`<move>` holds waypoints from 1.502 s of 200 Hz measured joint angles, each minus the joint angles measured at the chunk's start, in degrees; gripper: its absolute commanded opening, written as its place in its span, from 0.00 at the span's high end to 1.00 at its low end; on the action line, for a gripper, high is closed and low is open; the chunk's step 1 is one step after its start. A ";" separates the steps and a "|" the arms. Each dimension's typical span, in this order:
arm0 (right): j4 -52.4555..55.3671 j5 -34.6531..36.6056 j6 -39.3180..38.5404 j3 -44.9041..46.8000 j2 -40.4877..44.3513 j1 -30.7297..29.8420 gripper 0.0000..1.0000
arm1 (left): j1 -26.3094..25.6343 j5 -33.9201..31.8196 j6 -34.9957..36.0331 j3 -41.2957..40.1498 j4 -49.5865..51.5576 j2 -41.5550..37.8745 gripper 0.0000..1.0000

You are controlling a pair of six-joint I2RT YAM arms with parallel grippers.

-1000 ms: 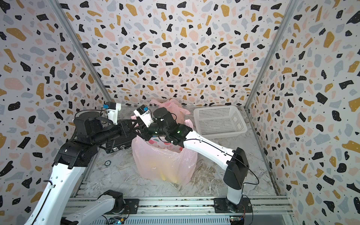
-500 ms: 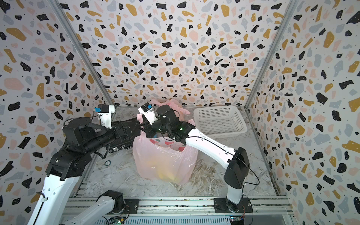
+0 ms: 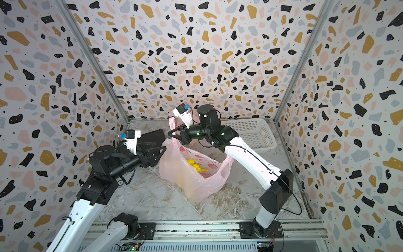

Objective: Place the banana into a plastic bag & tie a knot
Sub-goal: Adjust the plastic bag at the center of the board.

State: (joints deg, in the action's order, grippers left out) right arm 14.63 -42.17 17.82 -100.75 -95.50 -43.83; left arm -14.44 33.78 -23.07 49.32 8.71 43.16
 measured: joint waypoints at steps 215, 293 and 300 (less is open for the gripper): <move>6.10 -13.90 1.44 -10.32 -6.95 0.87 1.00 | 2.62 29.59 23.91 5.88 -11.39 18.88 0.00; 5.55 -14.38 3.21 -11.21 -8.09 1.25 1.00 | 2.14 30.53 15.98 7.50 -21.81 24.50 0.32; 5.16 -14.49 3.58 -11.34 -8.33 1.25 1.00 | 1.73 29.73 15.54 7.43 -22.34 24.57 0.45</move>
State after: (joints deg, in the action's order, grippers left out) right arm 19.79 -56.66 21.41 -112.09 -103.83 -42.59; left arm -12.71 63.51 -7.53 56.75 -13.63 67.72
